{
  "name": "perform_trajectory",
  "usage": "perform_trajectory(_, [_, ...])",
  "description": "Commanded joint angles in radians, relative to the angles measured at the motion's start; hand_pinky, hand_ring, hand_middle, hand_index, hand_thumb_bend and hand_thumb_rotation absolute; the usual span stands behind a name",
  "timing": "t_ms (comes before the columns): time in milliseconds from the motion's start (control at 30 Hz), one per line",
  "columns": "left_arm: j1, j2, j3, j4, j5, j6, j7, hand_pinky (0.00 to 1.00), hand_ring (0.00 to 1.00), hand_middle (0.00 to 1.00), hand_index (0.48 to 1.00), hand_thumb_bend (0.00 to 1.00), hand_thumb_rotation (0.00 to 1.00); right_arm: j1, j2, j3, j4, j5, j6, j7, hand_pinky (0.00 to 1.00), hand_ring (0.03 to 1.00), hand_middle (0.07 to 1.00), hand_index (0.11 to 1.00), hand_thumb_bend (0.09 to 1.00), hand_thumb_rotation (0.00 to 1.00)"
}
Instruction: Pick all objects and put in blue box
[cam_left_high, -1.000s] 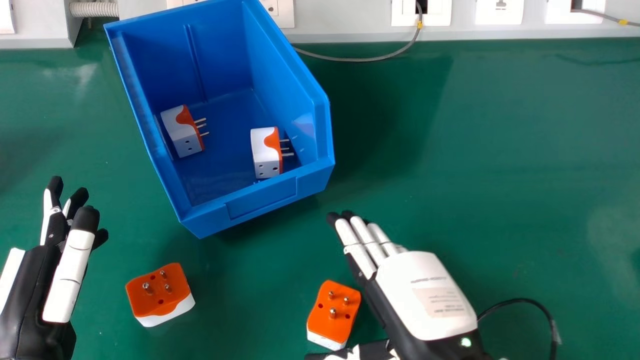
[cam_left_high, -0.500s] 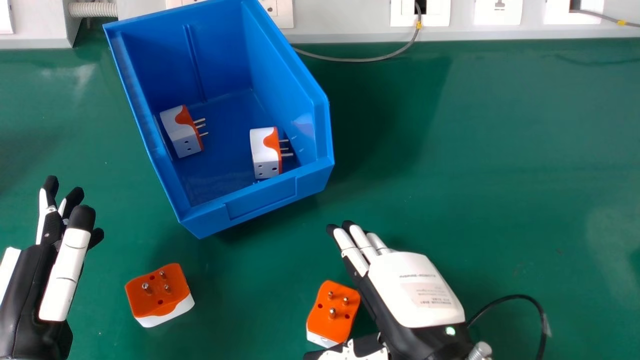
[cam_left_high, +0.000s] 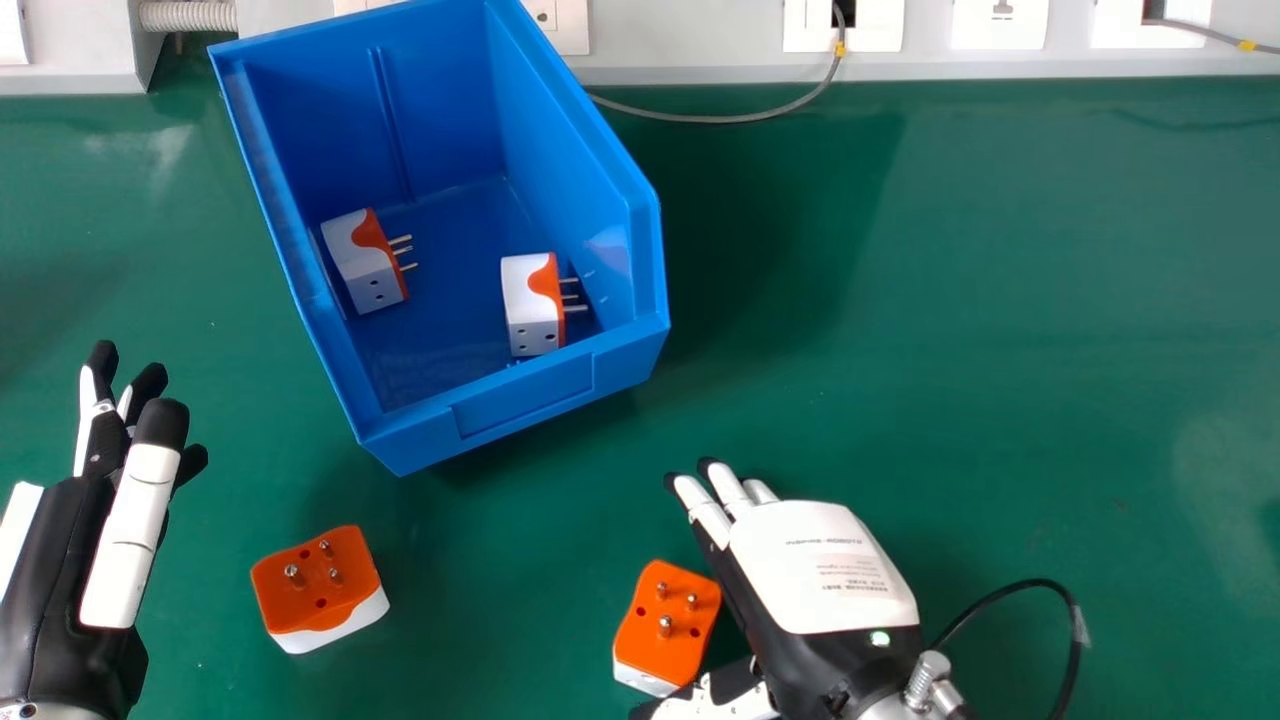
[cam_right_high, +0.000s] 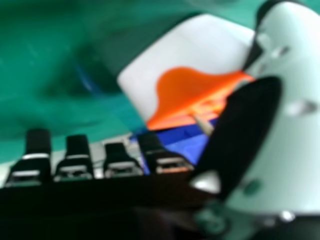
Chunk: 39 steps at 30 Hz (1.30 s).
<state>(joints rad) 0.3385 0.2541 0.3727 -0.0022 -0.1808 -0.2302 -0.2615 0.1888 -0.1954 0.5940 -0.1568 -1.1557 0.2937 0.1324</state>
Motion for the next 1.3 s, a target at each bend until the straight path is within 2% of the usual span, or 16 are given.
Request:
perform_trajectory(0, [-0.005,0.015,0.008,-0.018,-0.004,-0.01,0.001,0.92,0.99,1.0,1.0,0.83,0.93,-0.018,0.005,0.003,-0.029,-0.029,0.024,0.028,0.85,0.911,0.958,0.913,0.662,0.34])
perform_trajectory(100, [-0.012,0.018,0.01,-0.008,-0.007,-0.012,-0.001,0.92,0.99,1.0,1.0,0.84,0.93,-0.029,0.012,0.013,-0.042,-0.045,0.052,0.08,0.84,0.903,0.948,0.901,0.668,0.33])
perform_trajectory(333, [-0.014,0.019,0.011,-0.012,-0.004,-0.009,0.003,0.92,0.99,1.0,1.0,0.86,0.93,-0.042,0.021,0.027,-0.071,-0.072,0.089,0.174,0.84,0.89,0.93,0.87,0.671,0.29])
perform_trajectory(667, [-0.012,0.019,0.01,-0.025,-0.004,0.001,0.008,0.92,0.99,1.0,1.0,0.87,0.93,-0.073,0.04,0.051,-0.038,-0.079,0.098,0.187,0.83,0.891,0.929,0.869,0.664,0.28])
perform_trajectory(733, [-0.009,0.018,0.01,-0.034,-0.005,0.006,0.009,0.92,0.99,1.0,1.0,0.87,0.93,-0.073,0.038,0.057,-0.04,-0.081,0.098,0.19,0.83,0.891,0.929,0.87,0.663,0.28])
perform_trajectory(1067, [-0.01,0.016,0.009,-0.048,-0.007,0.015,0.008,0.92,0.99,1.0,1.0,0.88,0.93,-0.069,0.032,0.084,-0.087,-0.091,0.08,0.238,0.82,0.885,0.924,0.87,0.657,0.28])
perform_trajectory(1267, [-0.018,0.02,0.011,-0.033,-0.005,0.013,0.007,0.92,0.99,1.0,1.0,0.88,0.93,-0.074,0.035,0.081,-0.114,-0.083,0.075,0.276,0.81,0.881,0.918,0.866,0.65,0.28])
